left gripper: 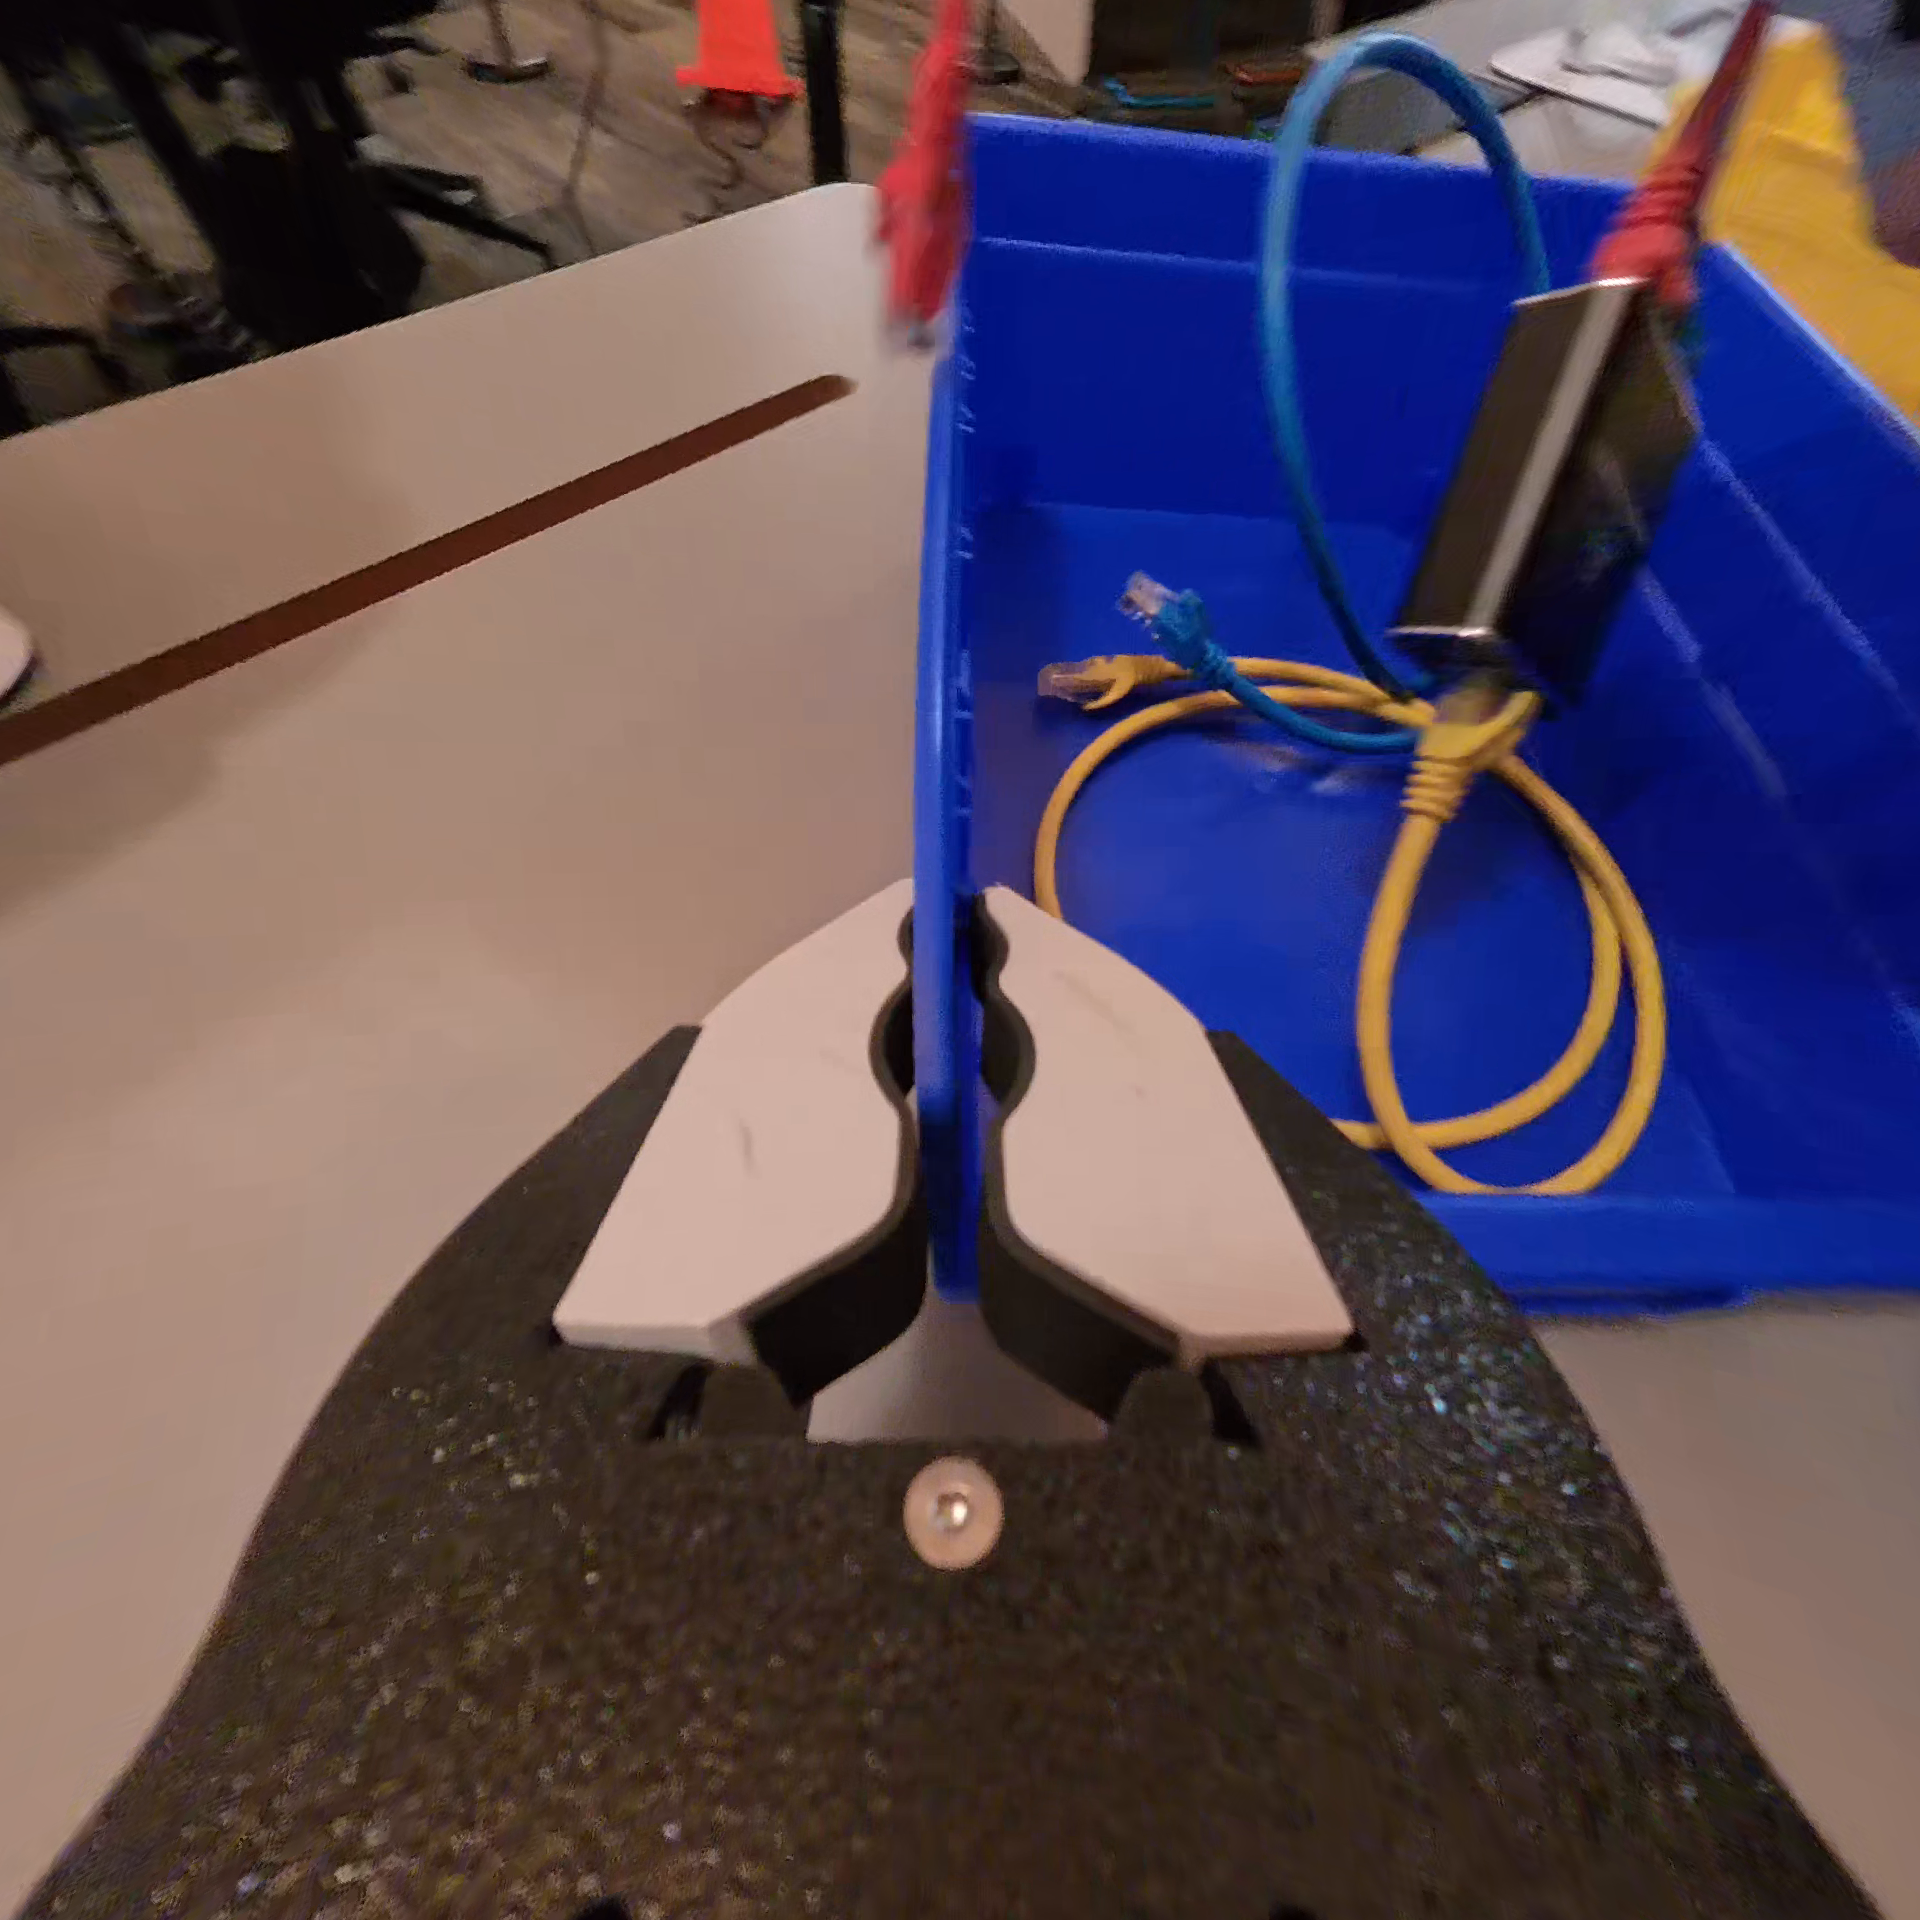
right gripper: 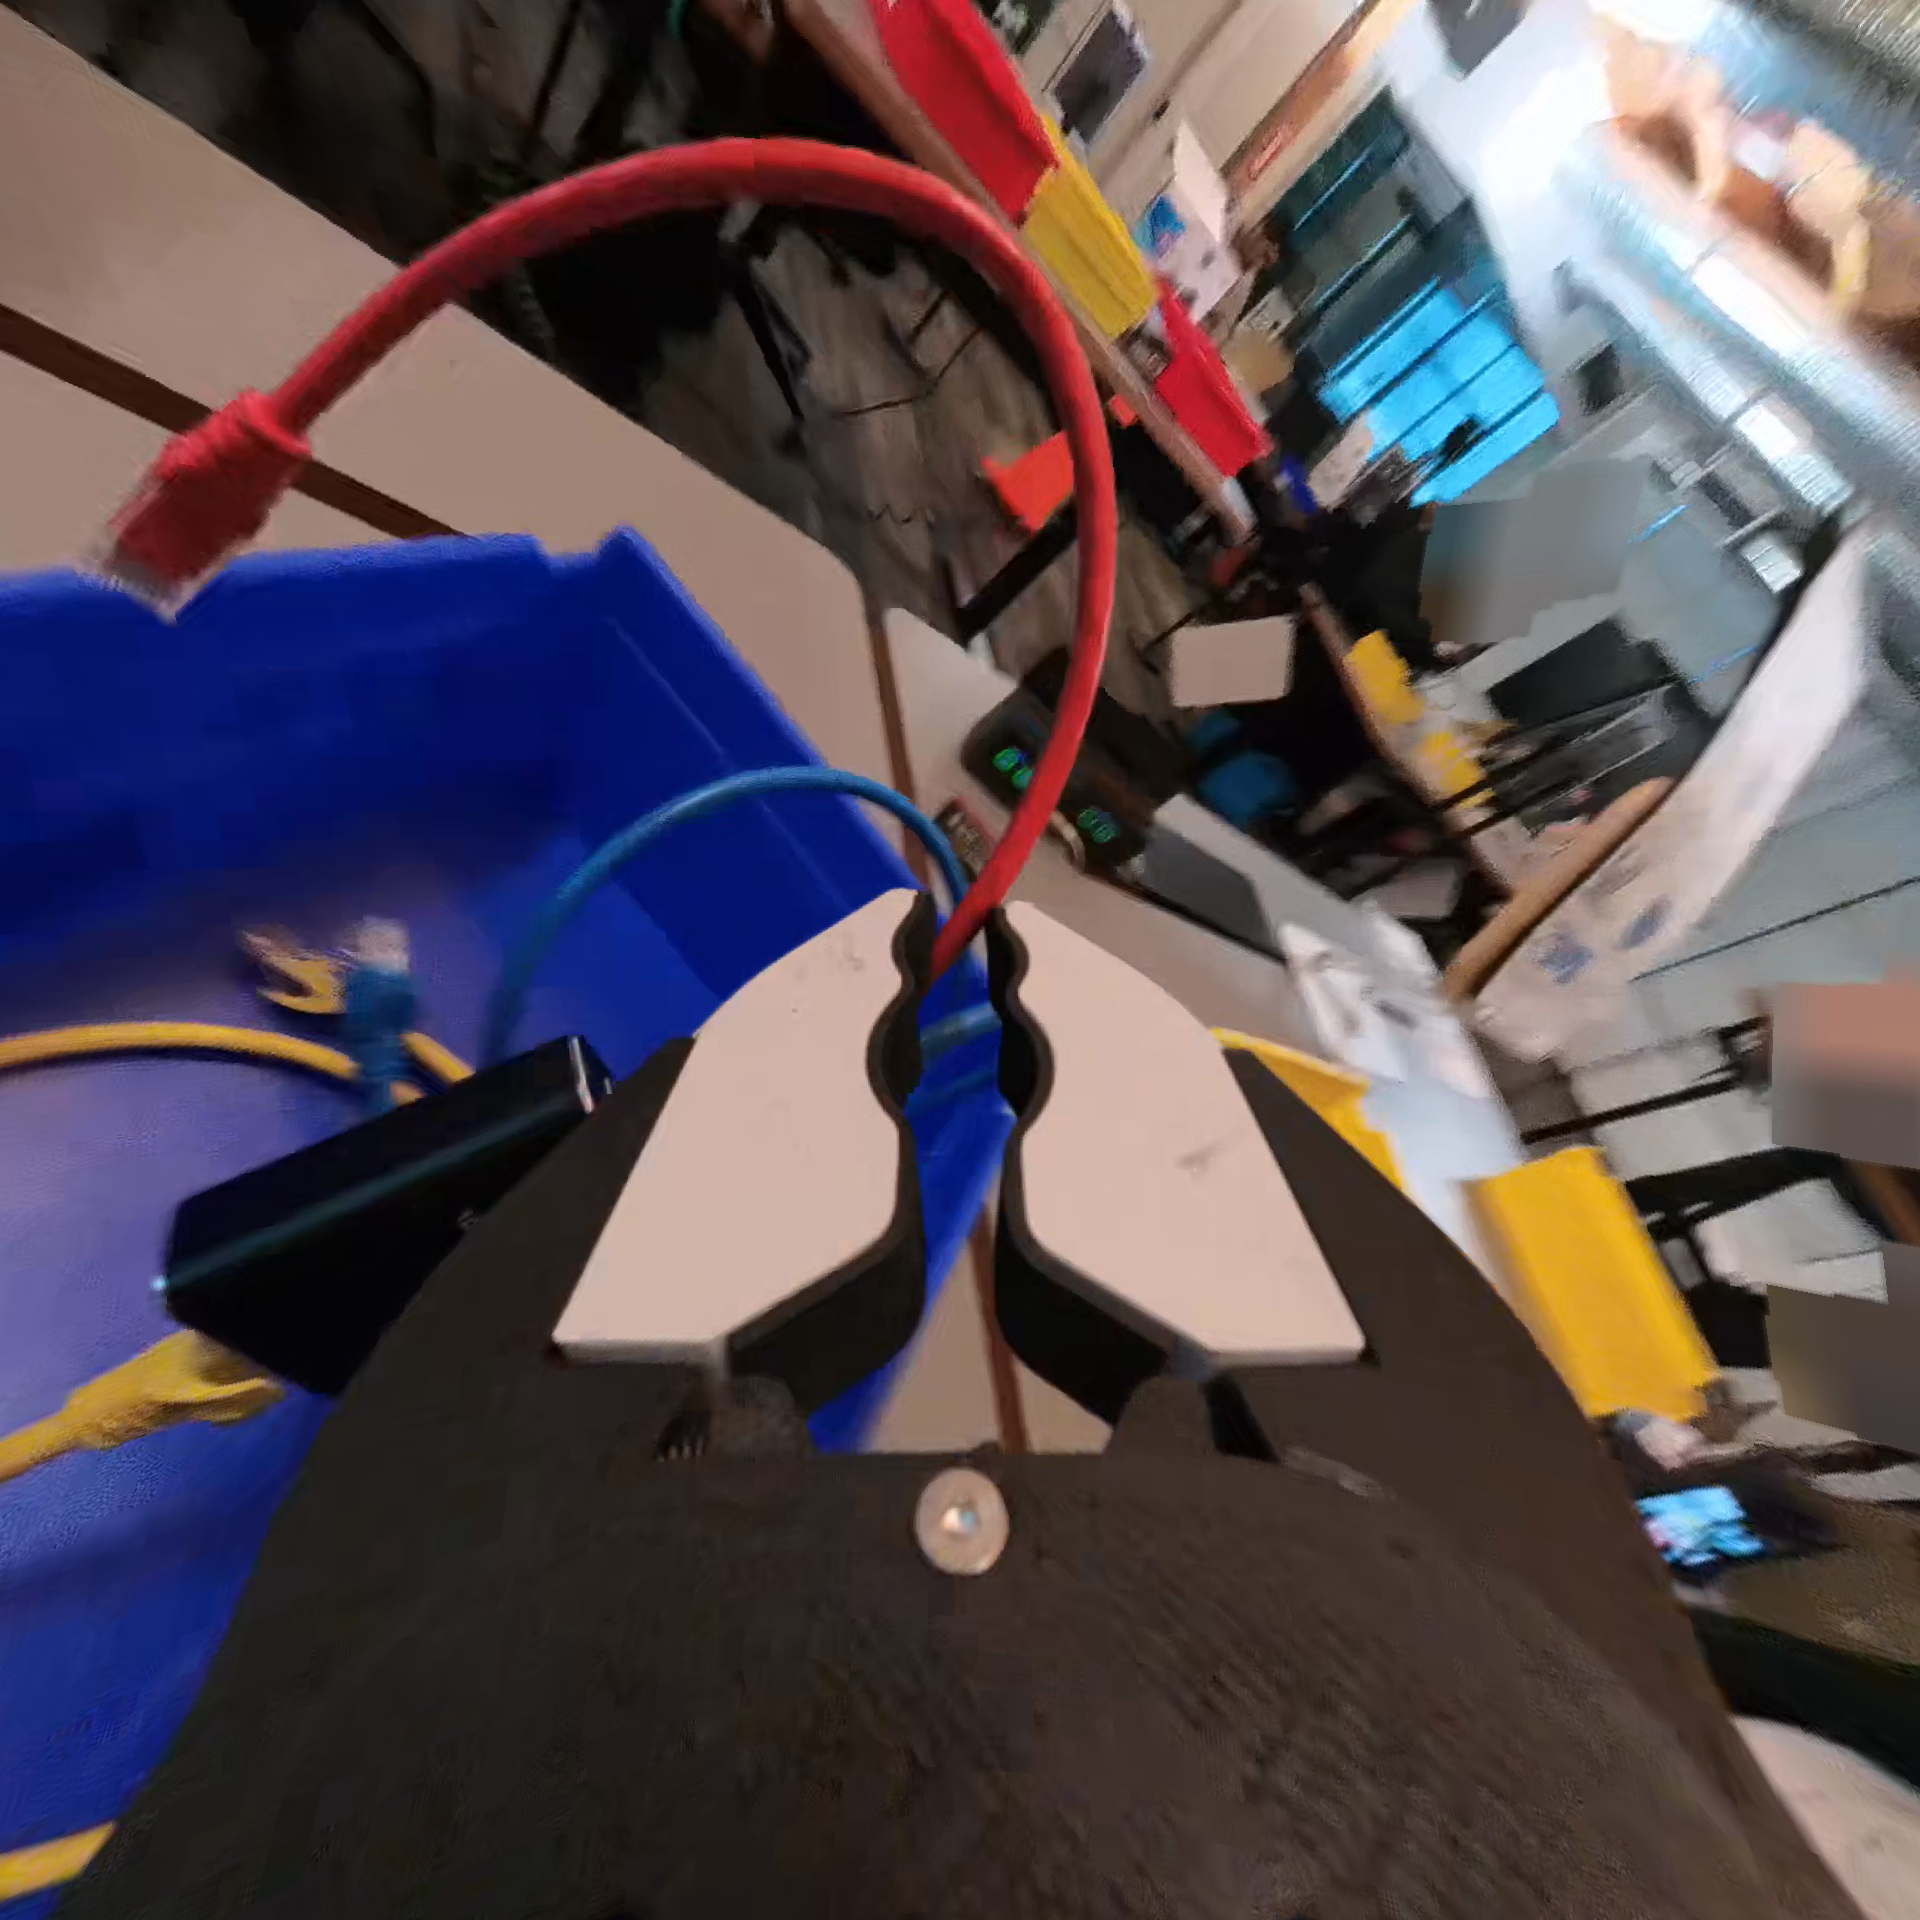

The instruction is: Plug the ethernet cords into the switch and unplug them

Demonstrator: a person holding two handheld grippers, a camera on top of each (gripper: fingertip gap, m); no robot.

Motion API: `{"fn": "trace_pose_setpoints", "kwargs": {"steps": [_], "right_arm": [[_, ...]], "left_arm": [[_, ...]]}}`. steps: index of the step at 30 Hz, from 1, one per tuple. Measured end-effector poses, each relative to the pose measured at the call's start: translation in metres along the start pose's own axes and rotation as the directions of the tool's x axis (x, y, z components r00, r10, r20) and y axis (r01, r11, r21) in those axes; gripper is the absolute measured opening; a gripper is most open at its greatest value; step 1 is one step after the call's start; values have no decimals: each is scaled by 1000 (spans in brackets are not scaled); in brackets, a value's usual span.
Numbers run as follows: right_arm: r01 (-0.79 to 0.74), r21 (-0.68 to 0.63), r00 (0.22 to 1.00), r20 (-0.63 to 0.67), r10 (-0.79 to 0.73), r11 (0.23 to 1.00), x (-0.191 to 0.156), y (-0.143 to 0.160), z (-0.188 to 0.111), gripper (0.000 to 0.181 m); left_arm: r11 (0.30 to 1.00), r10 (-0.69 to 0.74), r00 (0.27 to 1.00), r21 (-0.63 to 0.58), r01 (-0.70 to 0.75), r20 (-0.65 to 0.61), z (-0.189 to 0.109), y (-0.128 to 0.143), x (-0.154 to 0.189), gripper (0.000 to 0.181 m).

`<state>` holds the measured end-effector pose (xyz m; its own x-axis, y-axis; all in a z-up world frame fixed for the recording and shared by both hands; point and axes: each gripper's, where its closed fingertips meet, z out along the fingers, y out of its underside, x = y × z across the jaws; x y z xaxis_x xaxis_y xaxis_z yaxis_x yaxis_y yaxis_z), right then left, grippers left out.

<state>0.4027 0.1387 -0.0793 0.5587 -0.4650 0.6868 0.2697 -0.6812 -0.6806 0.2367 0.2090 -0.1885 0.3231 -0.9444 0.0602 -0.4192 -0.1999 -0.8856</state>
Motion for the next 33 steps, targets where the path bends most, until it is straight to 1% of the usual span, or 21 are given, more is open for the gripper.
{"fn": "trace_pose_setpoints", "kwargs": {"steps": [1,4,6,7,8,10,11,13,14,15,16,19,21,23,25,27,28,30,31,32,33], "right_arm": [[33,26,999,1,-33,999,-4,-7,-1,8],[120,-16,991,63,-118,993,-28,-5,4,9],[157,17,968,196,-157,987,-63,-11,10,9],[203,23,941,272,-201,979,-84,-14,12,10],[262,5,919,303,-251,965,-98,-16,16,11],[352,-6,901,271,-338,936,-106,-26,23,17],[358,15,901,257,-350,934,-108,-34,25,19],[349,87,877,321,-358,933,-120,-50,25,34],[335,126,856,374,-357,934,-127,-56,22,47],[321,146,826,441,-352,936,-133,-58,16,78],[295,151,805,493,-331,943,-135,-59,11,99],[160,160,756,615,-225,974,-127,-61,-11,103],[19,103,748,659,-83,994,-111,-53,-26,98],[-154,-73,747,644,165,985,-91,-26,-39,79],[-334,-185,739,557,379,924,-76,3,-49,82],[-440,-215,675,561,479,872,-86,21,-68,79],[-474,-227,637,578,510,850,-96,25,-76,77],[-500,-253,578,615,537,828,-116,28,-81,83],[-466,-295,572,618,539,834,-126,34,-80,81],[-429,-330,590,603,537,841,-131,40,-79,85],[-424,-320,634,563,530,847,-127,40,-75,86]], "left_arm": [[999,-54,998,7,54,12,-5,2,-10,4],[982,-189,980,43,187,67,-21,9,-48,4],[968,-247,966,68,242,81,-31,12,-67,4],[965,-256,962,80,250,93,-35,14,-72,4],[966,-254,961,84,246,108,-40,16,-75,4],[969,-242,963,82,234,120,-45,19,-75,4],[969,-243,963,85,234,118,-46,19,-74,4],[970,-238,965,87,229,111,-49,20,-73,4],[972,-227,968,85,219,108,-50,21,-73,4],[975,-212,972,83,204,103,-51,21,-73,4],[978,-200,975,81,192,100,-52,22,-73,4],[985,-169,981,63,163,96,-53,23,-75,11],[989,-141,986,52,137,90,-53,23,-76,16],[993,-115,990,36,113,80,-53,23,-77,23],[995,-102,992,31,100,74,-59,23,-80,36],[994,-84,994,69,79,70,-69,19,-83,43],[993,-83,994,92,77,66,-74,16,-85,43],[989,-91,996,119,87,22,-79,12,-82,46],[989,-95,995,118,94,3,-79,11,-80,44],[990,-93,996,106,93,-4,-75,11,-79,45],[992,-85,996,90,86,-7,-71,12,-77,45]]}}
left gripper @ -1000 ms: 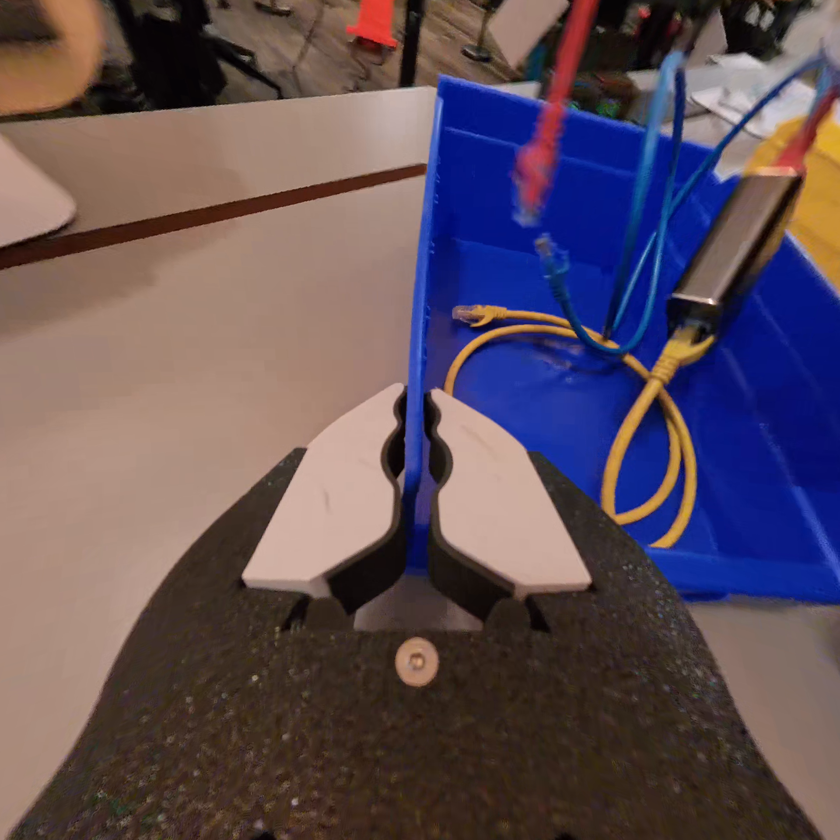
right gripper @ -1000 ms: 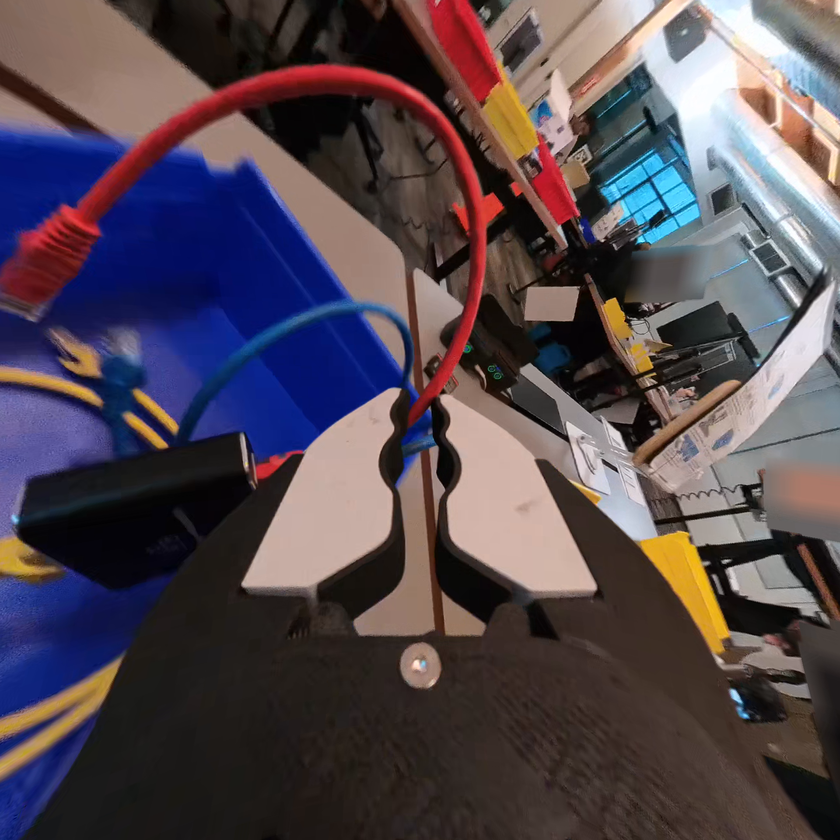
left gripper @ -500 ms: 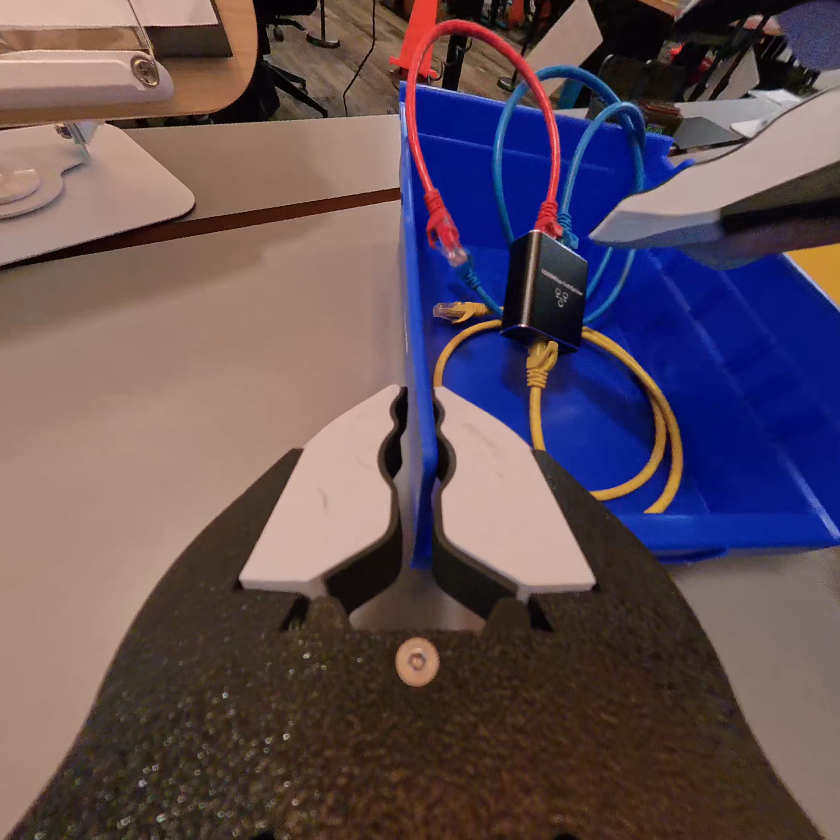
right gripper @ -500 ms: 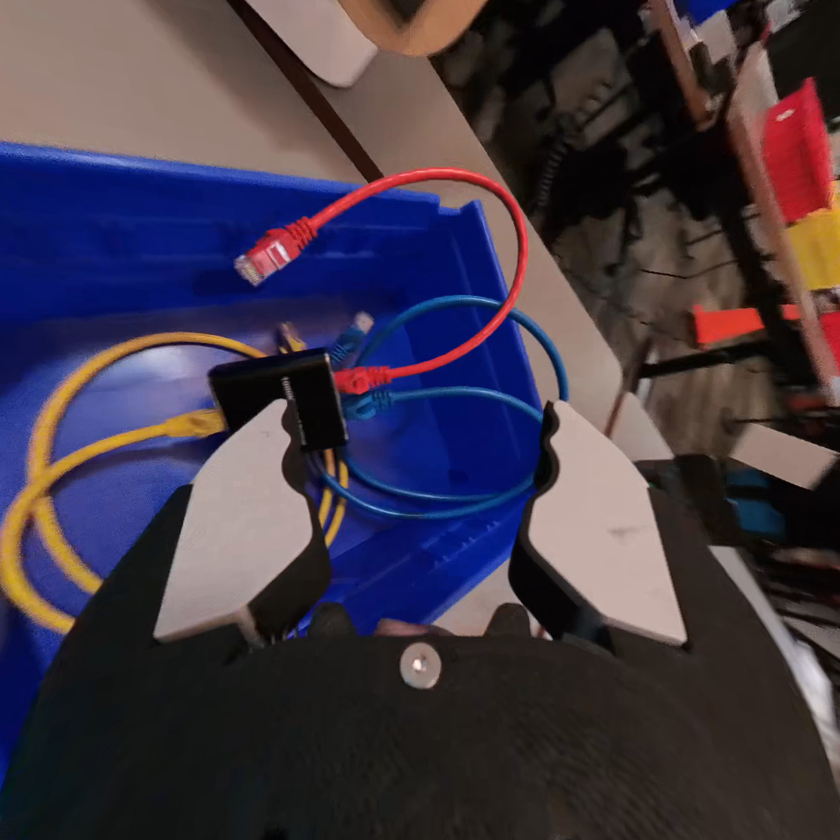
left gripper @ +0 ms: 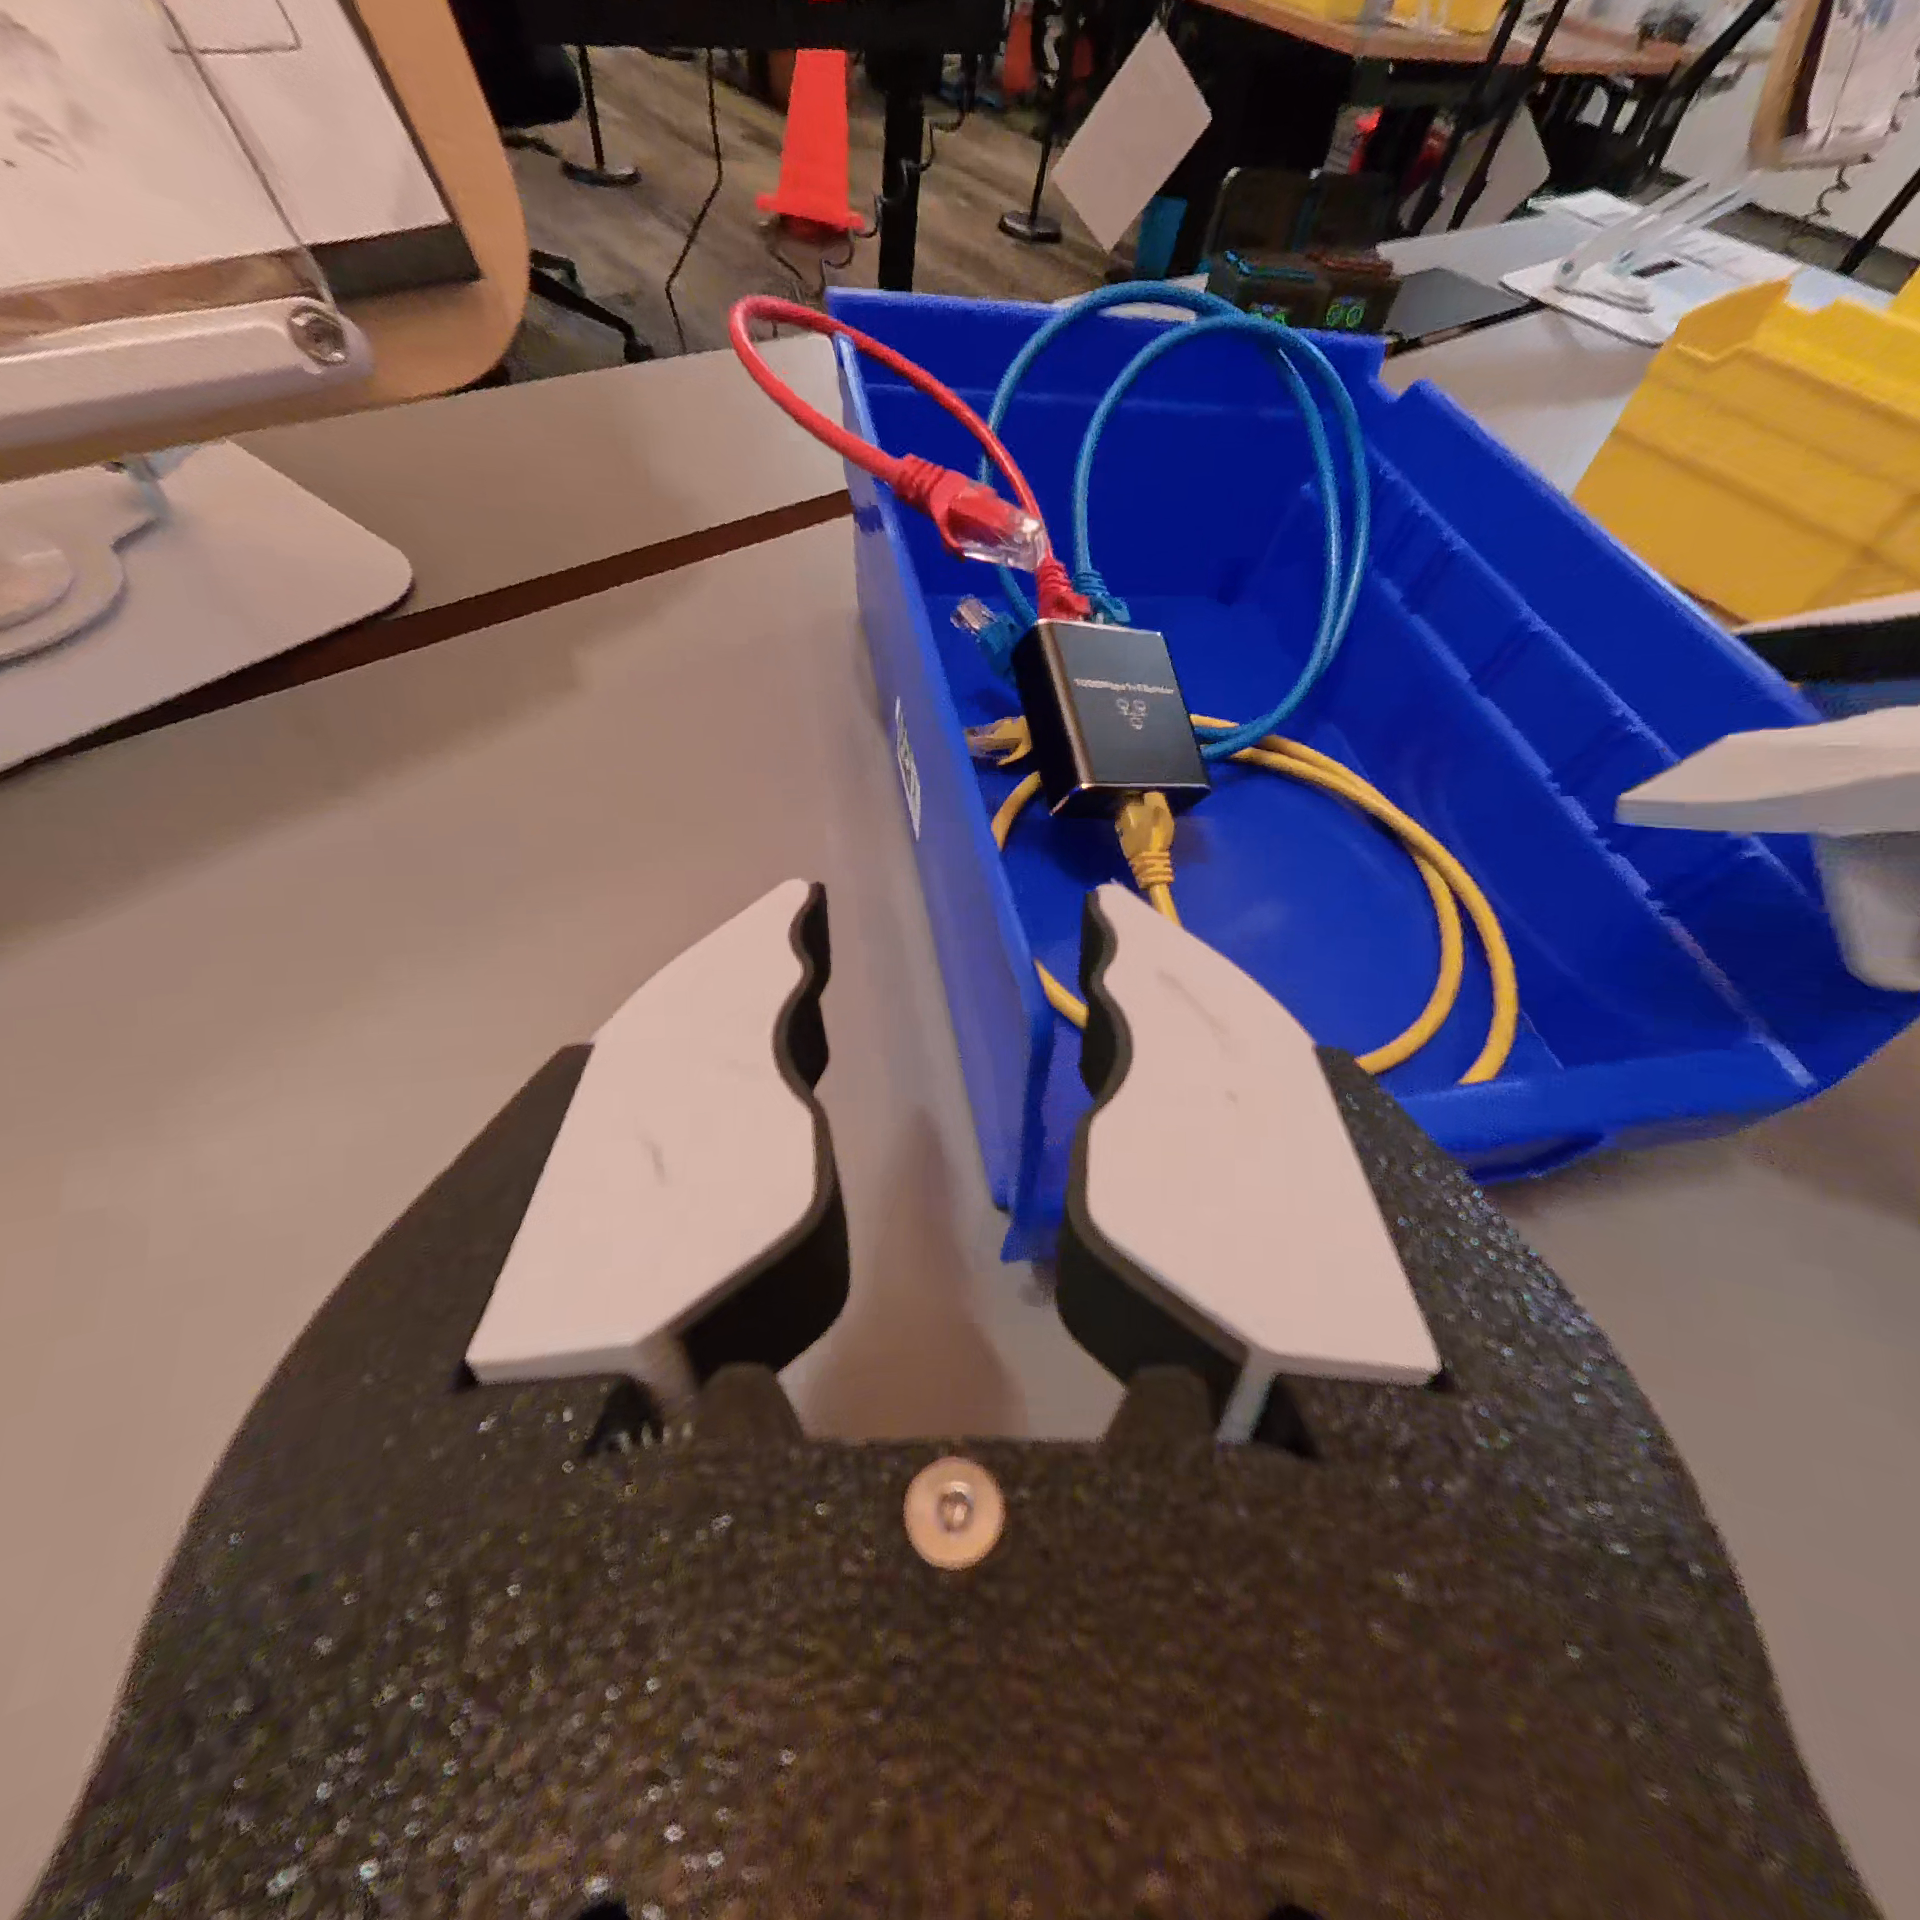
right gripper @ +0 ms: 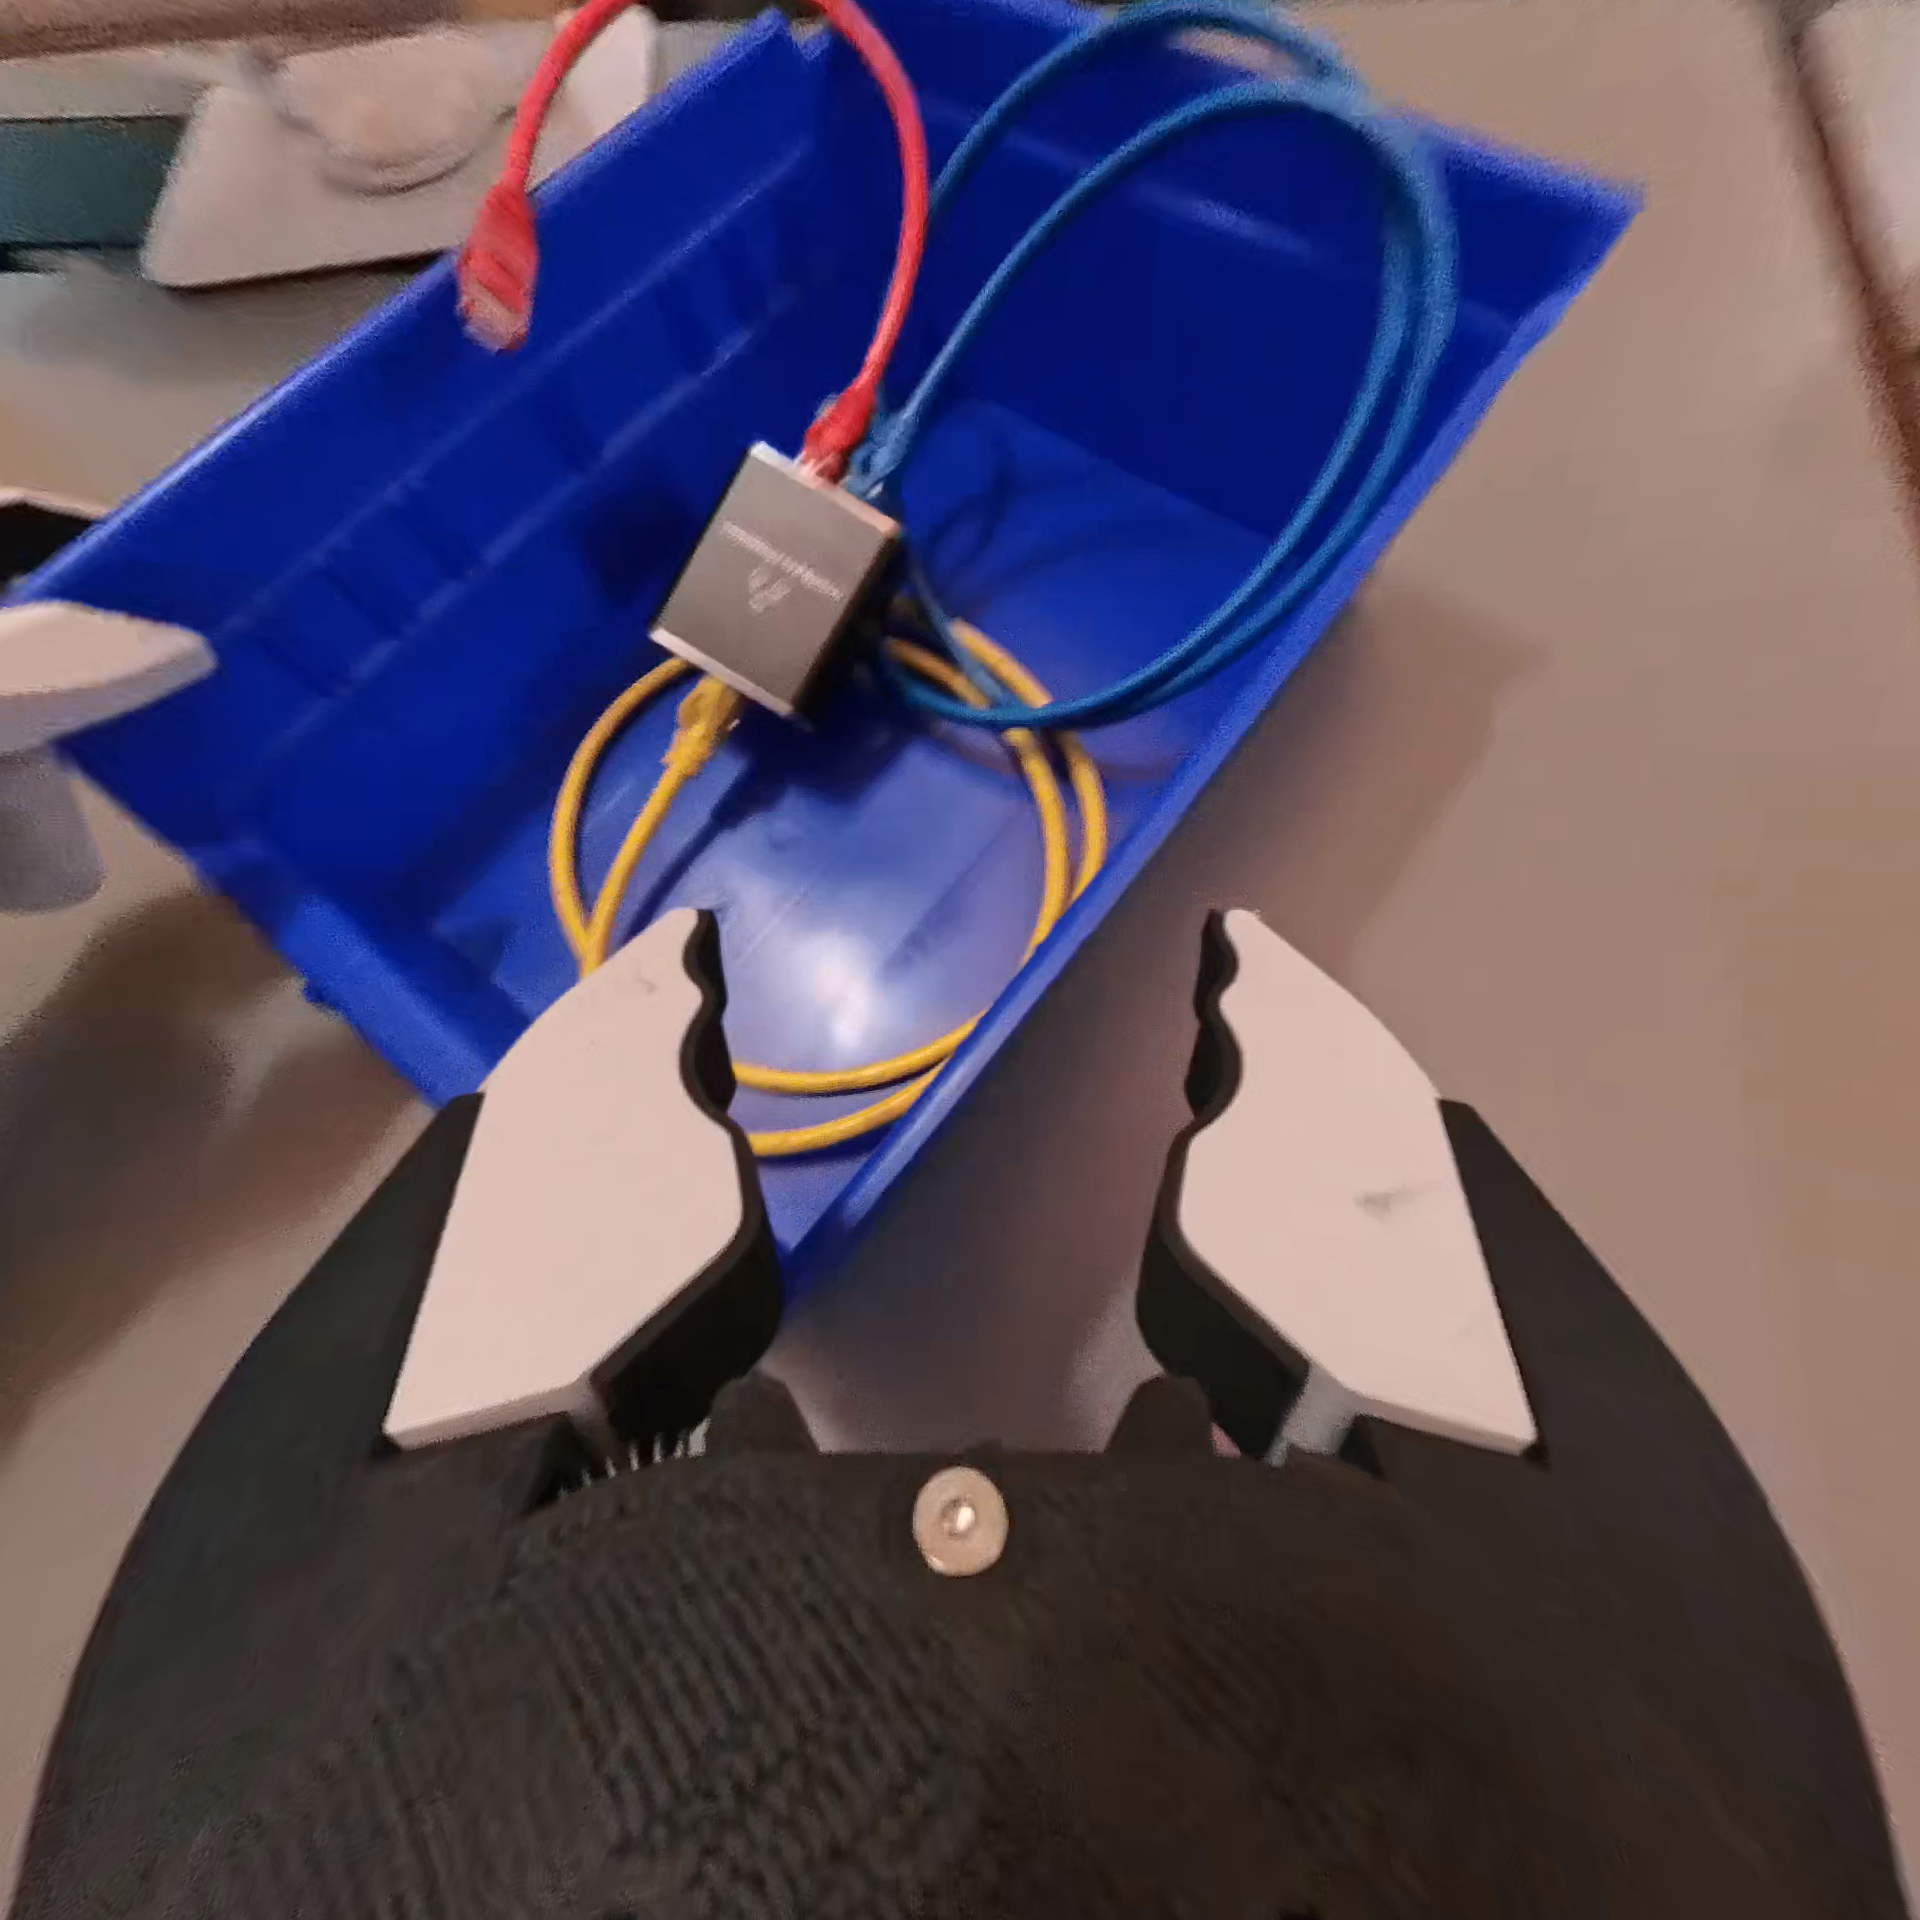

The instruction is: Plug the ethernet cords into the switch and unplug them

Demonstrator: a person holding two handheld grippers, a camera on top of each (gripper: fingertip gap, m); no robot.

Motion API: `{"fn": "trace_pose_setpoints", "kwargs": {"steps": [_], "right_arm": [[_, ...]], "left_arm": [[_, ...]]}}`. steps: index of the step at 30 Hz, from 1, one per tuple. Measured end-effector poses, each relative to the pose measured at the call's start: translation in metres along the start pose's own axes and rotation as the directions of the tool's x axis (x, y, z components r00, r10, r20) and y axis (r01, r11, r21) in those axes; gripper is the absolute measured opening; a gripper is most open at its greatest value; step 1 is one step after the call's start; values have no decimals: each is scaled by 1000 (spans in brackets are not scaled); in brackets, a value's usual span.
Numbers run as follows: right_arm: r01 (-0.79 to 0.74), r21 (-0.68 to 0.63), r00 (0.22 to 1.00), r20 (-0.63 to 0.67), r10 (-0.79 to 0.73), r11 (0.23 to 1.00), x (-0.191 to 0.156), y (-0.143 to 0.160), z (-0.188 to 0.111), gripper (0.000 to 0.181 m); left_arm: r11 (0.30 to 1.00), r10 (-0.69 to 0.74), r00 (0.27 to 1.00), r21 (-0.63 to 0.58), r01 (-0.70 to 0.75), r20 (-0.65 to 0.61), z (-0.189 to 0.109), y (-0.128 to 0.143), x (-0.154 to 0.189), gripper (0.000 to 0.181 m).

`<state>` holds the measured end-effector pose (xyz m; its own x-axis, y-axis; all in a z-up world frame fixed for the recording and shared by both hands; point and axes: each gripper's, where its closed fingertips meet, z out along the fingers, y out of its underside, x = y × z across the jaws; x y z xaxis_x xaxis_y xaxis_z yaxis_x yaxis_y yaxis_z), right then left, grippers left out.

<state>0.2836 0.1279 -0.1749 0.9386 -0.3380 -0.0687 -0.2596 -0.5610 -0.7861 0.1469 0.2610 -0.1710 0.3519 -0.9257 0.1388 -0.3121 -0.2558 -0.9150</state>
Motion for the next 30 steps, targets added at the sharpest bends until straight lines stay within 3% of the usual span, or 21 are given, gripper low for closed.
{"fn": "trace_pose_setpoints", "kwargs": {"steps": [2,3,5,9,13,16,24,27,30], "right_arm": [[62,60,994,-90,-57,996,4,-11,-3,67],[70,29,994,-91,-67,997,3,-7,0,61],[36,-98,999,-30,-39,995,-6,14,11,59],[39,3,973,-230,-37,999,8,14,21,25],[28,29,991,-129,-24,999,-19,14,22,23],[95,12,992,-86,-94,995,-58,16,24,22],[191,61,974,111,-197,980,-209,22,30,31],[208,79,946,239,-221,975,-256,24,31,51],[265,53,909,318,-268,963,-276,25,28,55]], "left_arm": [[999,19,1000,-33,-20,-24,9,6,7,44],[997,37,999,-61,-39,-29,13,11,10,41],[988,105,994,-112,-103,9,15,23,7,9],[989,139,988,-71,-133,75,3,26,9,7],[984,169,979,-74,-161,118,-26,37,8,10],[980,193,965,-83,-181,176,-62,51,-4,12],[994,104,944,-59,-90,312,-186,90,-77,13],[996,87,925,-68,-66,371,-217,100,-103,11],[998,61,937,-52,-46,344,-237,105,-115,14]]}}
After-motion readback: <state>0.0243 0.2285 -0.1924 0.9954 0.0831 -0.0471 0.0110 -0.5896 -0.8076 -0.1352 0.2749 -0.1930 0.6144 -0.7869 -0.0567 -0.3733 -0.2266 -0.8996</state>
